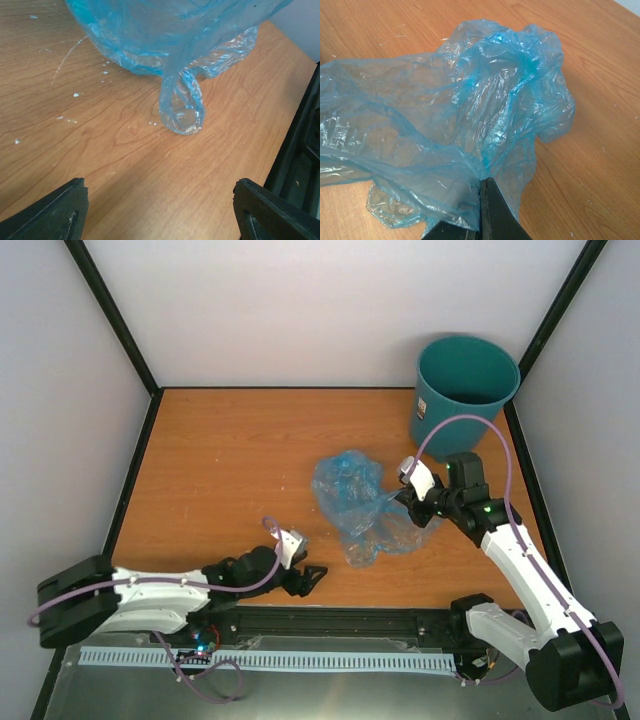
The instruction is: Put the trash bags into the trash bin
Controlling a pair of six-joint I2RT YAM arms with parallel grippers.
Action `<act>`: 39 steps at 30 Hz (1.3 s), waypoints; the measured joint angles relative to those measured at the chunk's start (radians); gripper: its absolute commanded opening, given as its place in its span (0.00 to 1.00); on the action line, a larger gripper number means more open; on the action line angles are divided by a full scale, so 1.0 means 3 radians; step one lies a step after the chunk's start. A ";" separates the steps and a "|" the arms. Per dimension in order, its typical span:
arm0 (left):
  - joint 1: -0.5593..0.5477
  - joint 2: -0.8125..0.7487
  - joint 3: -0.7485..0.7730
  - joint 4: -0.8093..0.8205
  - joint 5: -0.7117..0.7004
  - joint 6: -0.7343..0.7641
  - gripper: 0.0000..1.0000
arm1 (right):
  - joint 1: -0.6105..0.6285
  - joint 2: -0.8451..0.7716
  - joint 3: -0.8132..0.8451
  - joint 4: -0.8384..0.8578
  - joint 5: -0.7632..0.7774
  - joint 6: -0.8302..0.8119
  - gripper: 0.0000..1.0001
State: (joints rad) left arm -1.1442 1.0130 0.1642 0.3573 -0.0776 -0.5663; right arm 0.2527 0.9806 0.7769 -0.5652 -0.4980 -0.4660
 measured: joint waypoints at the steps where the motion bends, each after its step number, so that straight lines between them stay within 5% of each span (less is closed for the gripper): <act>1: -0.0004 0.0150 0.0011 0.0146 -0.0003 0.0014 0.79 | 0.0000 0.0000 0.0000 0.0008 0.0000 0.0008 0.03; 7: -0.0008 0.1114 0.0198 0.0945 -0.0025 0.0125 0.71 | -0.0003 0.0028 0.0000 0.0031 -0.0025 0.0048 0.03; 15: -0.0022 0.2216 0.0446 0.2087 -0.0167 0.0165 0.03 | -0.0003 0.0033 -0.0001 0.0037 -0.0037 0.0072 0.03; 22: -0.0024 0.2225 0.0437 0.2436 -0.0163 0.0173 0.01 | -0.0003 0.0045 -0.0025 0.0079 -0.0010 0.0074 0.03; 27: -0.0024 0.1532 0.0365 0.2073 -0.0249 0.0170 0.01 | -0.0003 0.0045 -0.0025 0.0093 0.0039 0.0075 0.03; 34: -0.0024 0.0402 0.0389 0.1005 -0.0482 0.0161 0.01 | -0.0003 0.0043 -0.0025 0.0113 0.0065 0.0081 0.03; 39: -0.0024 0.0051 0.0753 -0.0142 -0.0539 0.0177 0.01 | -0.0003 0.0032 0.0076 0.0001 0.0038 0.0100 0.03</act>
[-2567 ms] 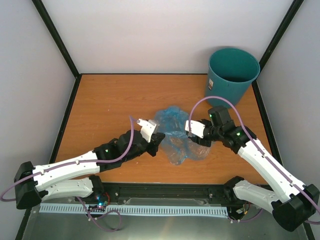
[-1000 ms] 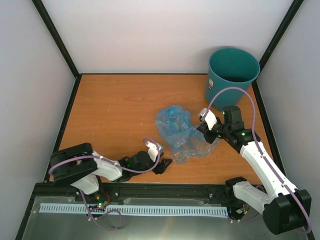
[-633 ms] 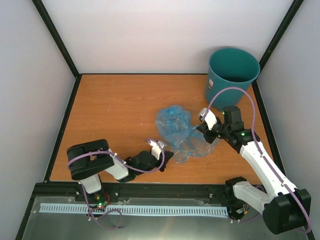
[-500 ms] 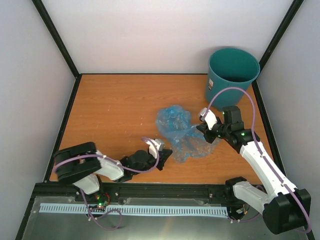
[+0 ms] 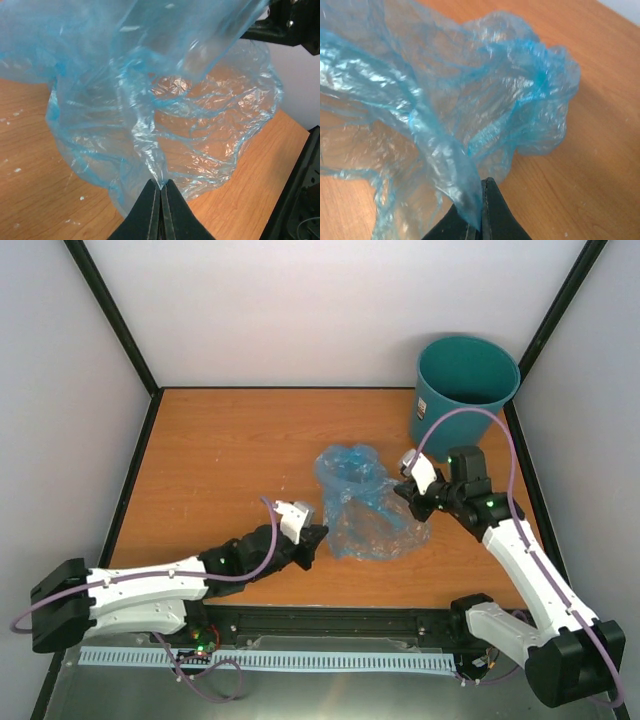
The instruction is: Put the trash bags into the trash bin
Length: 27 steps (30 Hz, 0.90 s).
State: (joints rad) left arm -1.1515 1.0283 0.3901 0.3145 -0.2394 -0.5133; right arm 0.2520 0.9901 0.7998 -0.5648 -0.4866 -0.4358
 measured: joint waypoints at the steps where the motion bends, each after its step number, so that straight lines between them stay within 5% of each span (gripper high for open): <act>1: 0.0000 -0.0038 0.0144 -0.0264 -0.0005 0.0010 0.01 | 0.0000 0.0019 0.0100 -0.0079 -0.0011 0.0000 0.03; 6: 0.0011 -0.0065 0.1127 -0.1503 -0.0116 0.0079 0.01 | -0.0003 0.0261 0.1006 -0.0487 -0.0062 0.0024 0.03; 10: 0.0062 0.0295 0.2616 -0.2595 -0.0304 0.0267 0.01 | -0.0003 0.0626 0.2276 -0.0903 -0.0010 0.0069 0.03; 13: 0.0064 0.0617 0.3883 -0.2962 -0.0366 0.0469 0.01 | -0.0004 0.0899 0.3487 -0.0918 -0.0011 0.0168 0.03; 16: 0.0064 0.0627 0.4527 -0.3039 -0.0356 0.0638 0.01 | -0.0003 0.0708 0.3915 -0.0810 -0.0067 0.0209 0.03; 19: 0.0064 0.0412 0.4322 -0.2956 -0.0352 0.0738 0.01 | -0.0004 0.0196 0.3442 -0.0572 -0.0074 0.0193 0.03; 23: 0.0078 0.0275 0.3215 -0.2728 -0.0366 0.0706 0.01 | -0.0003 -0.0523 0.1809 -0.0121 0.0072 0.0098 0.03; 27: 0.0097 0.0740 0.1924 -0.2692 -0.0259 0.0497 0.01 | -0.0005 -0.0164 0.0441 -0.0041 0.0305 0.0005 0.03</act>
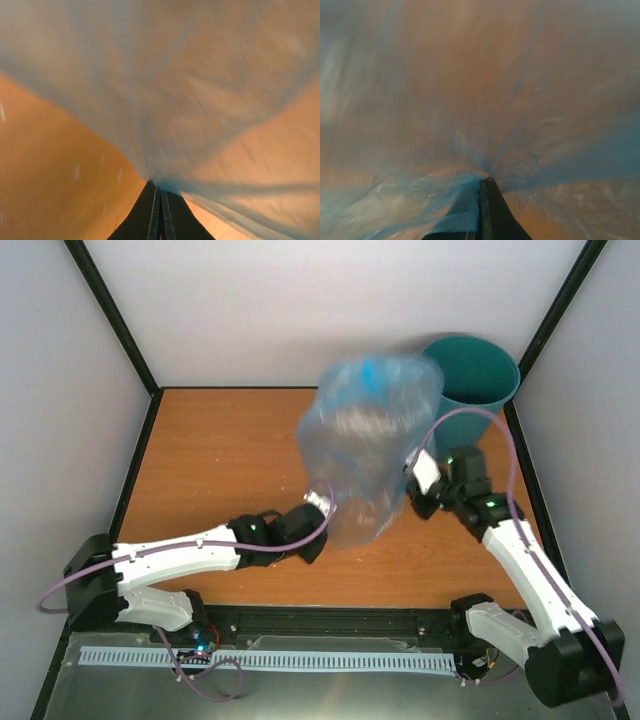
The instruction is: Put the trash bags into the trash bin
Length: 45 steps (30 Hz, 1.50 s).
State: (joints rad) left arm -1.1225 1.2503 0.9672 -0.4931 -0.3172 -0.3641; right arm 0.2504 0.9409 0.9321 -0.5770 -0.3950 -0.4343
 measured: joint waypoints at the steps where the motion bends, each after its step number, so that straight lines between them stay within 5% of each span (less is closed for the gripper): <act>1: 0.0003 0.0075 -0.0244 -0.0089 0.0028 -0.0051 0.01 | -0.0001 0.0123 -0.0242 -0.0041 0.0033 -0.0010 0.03; 5: 0.0008 -0.0216 -0.0601 -0.0390 0.0061 -0.0139 0.01 | -0.0004 -0.0061 -0.0726 -0.0387 0.0057 -0.0019 0.03; 12: 0.0011 -0.0805 -0.0289 -0.0235 0.0019 -0.0153 0.01 | -0.0004 -0.0626 -0.0262 -0.0308 -0.0058 -0.0006 0.03; 23: 0.0319 -0.0567 -0.0153 -0.0289 -0.0079 -0.0128 0.01 | -0.0004 -0.0025 -0.0010 -0.0336 -0.0017 0.0118 0.03; 30: 0.0488 0.0060 0.1204 -0.0547 -0.0267 0.0153 0.01 | -0.0005 0.0909 0.1507 -0.0540 0.0046 0.0145 0.03; 36: 0.0488 -0.0170 0.2261 -0.0375 -0.0211 0.0497 0.01 | -0.0005 0.0638 0.2487 -0.0393 -0.0109 0.0211 0.03; 40: 0.0488 -0.0685 0.1981 -0.0148 -0.0114 0.0603 0.00 | -0.0005 0.0032 0.2014 -0.0148 -0.0289 0.0226 0.03; 45: 0.0491 -0.0941 0.0839 0.0097 -0.0084 0.0554 0.01 | -0.0004 -0.0266 0.0852 0.0052 -0.0392 0.0169 0.03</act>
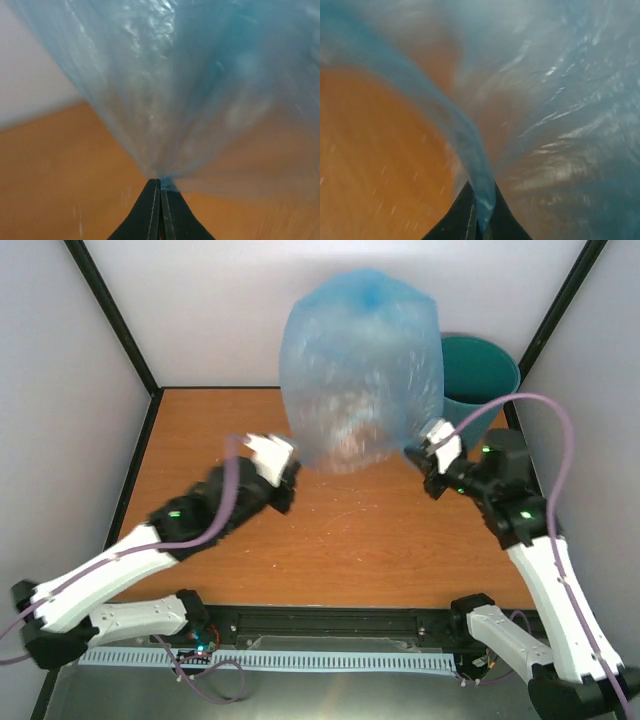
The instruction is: Put the trash bags into the trash bin
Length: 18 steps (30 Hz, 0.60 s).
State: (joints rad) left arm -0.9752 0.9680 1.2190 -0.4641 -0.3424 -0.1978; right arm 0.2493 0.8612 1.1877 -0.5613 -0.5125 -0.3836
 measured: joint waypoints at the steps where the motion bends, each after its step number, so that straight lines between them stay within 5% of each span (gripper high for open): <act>1: 0.0000 0.0053 -0.0226 -0.0004 0.0029 -0.0029 0.01 | -0.0001 0.0043 -0.0280 -0.0005 0.0001 -0.0008 0.03; 7: 0.0000 0.0320 -0.1265 -0.0215 0.0256 -0.0224 0.01 | -0.0001 0.0254 -0.1061 -0.0189 -0.0010 -0.0050 0.03; 18: 0.0000 -0.0277 -0.1437 -0.0139 0.0300 -0.0408 0.01 | -0.0001 0.0066 -0.1244 -0.0216 -0.0337 -0.0200 0.03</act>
State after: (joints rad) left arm -0.9752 0.8848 0.7879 -0.5056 -0.2523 -0.3202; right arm 0.2489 0.8810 0.8146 -0.6262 -0.6136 -0.4435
